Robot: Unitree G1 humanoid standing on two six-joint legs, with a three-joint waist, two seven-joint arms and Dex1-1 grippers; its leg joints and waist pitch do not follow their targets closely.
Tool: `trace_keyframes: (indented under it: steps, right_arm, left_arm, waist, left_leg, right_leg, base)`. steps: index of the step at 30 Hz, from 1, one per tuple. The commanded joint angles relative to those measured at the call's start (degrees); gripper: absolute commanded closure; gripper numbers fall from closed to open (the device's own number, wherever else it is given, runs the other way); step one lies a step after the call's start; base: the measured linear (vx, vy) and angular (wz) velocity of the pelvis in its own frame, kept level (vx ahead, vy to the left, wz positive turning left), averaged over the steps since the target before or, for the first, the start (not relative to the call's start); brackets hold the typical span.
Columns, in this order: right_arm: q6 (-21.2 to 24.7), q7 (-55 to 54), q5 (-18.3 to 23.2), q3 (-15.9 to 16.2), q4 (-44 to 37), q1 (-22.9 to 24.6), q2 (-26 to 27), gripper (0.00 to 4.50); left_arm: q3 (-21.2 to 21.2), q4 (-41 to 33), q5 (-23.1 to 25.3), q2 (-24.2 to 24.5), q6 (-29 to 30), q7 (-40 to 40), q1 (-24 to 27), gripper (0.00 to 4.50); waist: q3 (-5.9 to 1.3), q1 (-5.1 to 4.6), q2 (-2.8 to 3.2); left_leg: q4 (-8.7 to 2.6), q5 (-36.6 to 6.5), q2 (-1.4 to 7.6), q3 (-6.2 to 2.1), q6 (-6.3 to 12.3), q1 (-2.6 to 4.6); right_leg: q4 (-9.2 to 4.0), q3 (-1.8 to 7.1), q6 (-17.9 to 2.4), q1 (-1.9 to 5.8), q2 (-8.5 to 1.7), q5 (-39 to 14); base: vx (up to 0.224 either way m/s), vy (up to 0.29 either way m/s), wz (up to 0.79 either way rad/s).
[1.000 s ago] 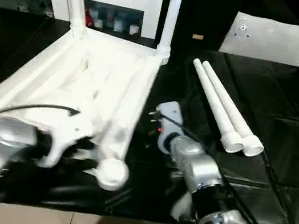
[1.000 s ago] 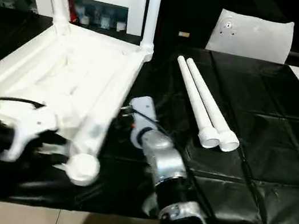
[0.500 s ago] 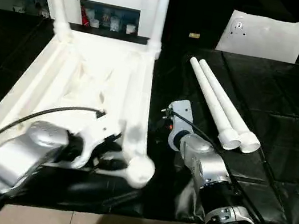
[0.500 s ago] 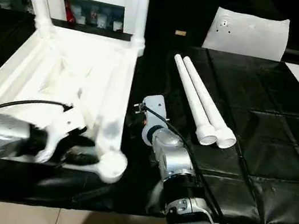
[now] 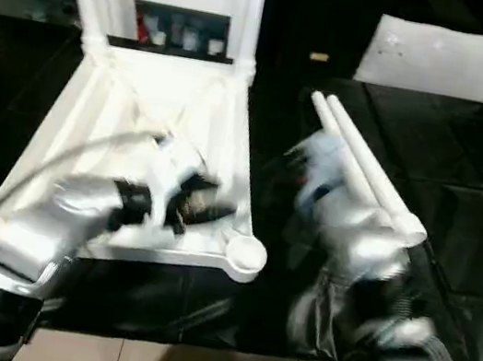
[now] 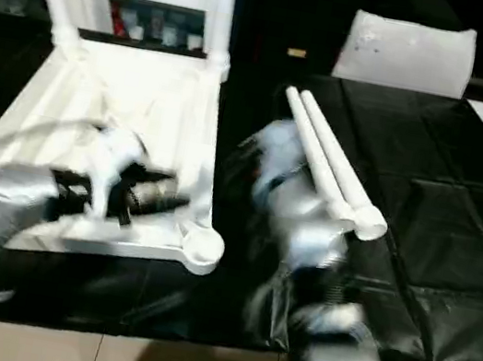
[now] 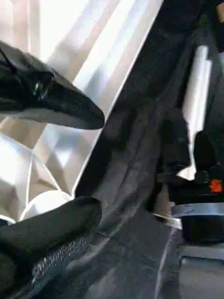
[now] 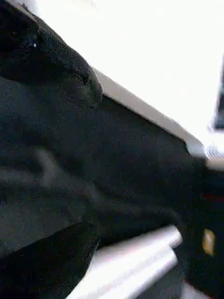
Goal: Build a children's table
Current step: Rotate table base
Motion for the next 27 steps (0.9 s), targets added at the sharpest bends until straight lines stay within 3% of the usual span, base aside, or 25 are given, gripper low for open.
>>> trace_keyframes:
  steps: [1,4,5,11,14,15,17,20,27]
  right_arm:
    - [4.95,-0.76,-0.23,-1.05,3.83,-3.46,-1.99,0.0]
    - [5.27,-0.62,-0.03,-1.55,6.89,-5.32,-2.92,0.0]
    - [4.3,-0.93,-0.4,-1.78,12.24,-7.57,-4.18,0.0]
    - [1.98,-2.27,-2.29,-1.61,21.79,-11.15,-7.04,0.0]
    - [1.68,-2.87,-2.03,-2.42,26.09,-12.54,-8.41,0.0]
    - [1.59,-2.6,-2.01,-2.41,27.59,-12.81,-8.88,0.0]
    - [1.43,-2.03,-2.07,-2.4,29.7,-13.13,-9.5,0.0]
    - [1.75,-1.86,-1.4,-3.51,31.36,-13.61,-9.73,0.0]
    - [3.77,1.13,0.66,-5.3,35.4,-15.4,-9.82,0.0]
  left_arm:
    - [-0.07,-3.3,-1.32,1.34,1.05,-1.27,-0.94,1.36]
    - [-0.1,-4.79,-1.81,1.95,2.1,-1.46,-1.04,1.25]
    - [-0.49,-6.6,-2.4,2.97,3.02,-2.21,-0.8,1.25]
    - [-1.07,-9.48,-3.43,4.23,4.97,-2.28,0.6,0.57]
    - [-0.95,-10.35,-3.89,4.67,5.6,-1.97,1.27,0.57]
    - [-1.15,-10.5,-3.86,4.91,5.72,-1.97,1.39,0.57]
    - [-1.29,-10.85,-3.96,5.25,6.04,-1.9,1.58,0.57]
    - [-0.98,-10.98,-4.29,5.34,6.43,-1.8,1.65,0.57]
    - [-1.15,-10.95,-4.58,6.27,6.79,-1.56,1.6,0.57]
  waist:
    - [-4.25,0.07,1.42]
    - [-4.25,0.16,1.57]
    - [-4.34,0.13,1.54]
    - [-4.35,0.34,1.42]
    - [-4.36,0.33,1.54]
    - [-4.31,0.34,1.18]
    - [-4.27,0.37,1.56]
    - [-4.29,0.29,1.33]
    - [-4.35,0.33,1.67]
  left_leg:
    - [-3.8,-13.75,2.3,-1.15,-1.43,0.47]
    - [-3.65,-13.82,2.24,-1.09,-1.53,0.44]
    - [-3.55,-13.67,2.34,-1.11,-1.68,0.44]
    - [-3.26,-11.76,2.24,-0.88,-0.93,0.07]
    - [-3.1,-11.63,2.18,-0.79,-0.71,0.0]
    - [-3.11,-11.78,2.15,-0.75,-0.47,-0.04]
    - [-3.05,-12.11,2.14,-0.78,-0.35,-0.07]
    - [-3.04,-12.07,2.22,-0.81,-0.26,-0.18]
    - [-2.92,-12.21,2.33,-0.86,0.14,-0.25]
  right_leg:
    - [-4.17,3.26,-9.79,3.11,-4.31,-15.21]
    - [-4.18,3.24,-10.04,3.1,-4.39,-15.18]
    - [-3.97,3.25,-10.39,3.08,-4.54,-14.98]
    - [-3.96,3.22,-11.12,3.3,-4.59,-14.48]
    - [-3.89,3.15,-11.23,3.19,-4.43,-14.35]
    - [-3.99,3.09,-10.99,3.21,-4.39,-14.83]
    - [-3.96,3.05,-10.94,3.13,-4.44,-15.56]
    - [-3.96,3.03,-10.83,3.19,-4.45,-15.65]
    - [-3.73,2.88,-11.93,3.13,-4.47,-14.74]
  base:
    - [0.0,0.0,0.0]
    - [0.0,0.0,0.0]
    - [0.0,0.0,0.0]
    - [0.0,0.0,0.0]
    - [0.0,0.0,0.0]
    - [0.0,0.0,0.0]
    - [0.0,0.0,0.0]
    - [0.0,0.0,0.0]
    - [0.0,0.0,0.0]
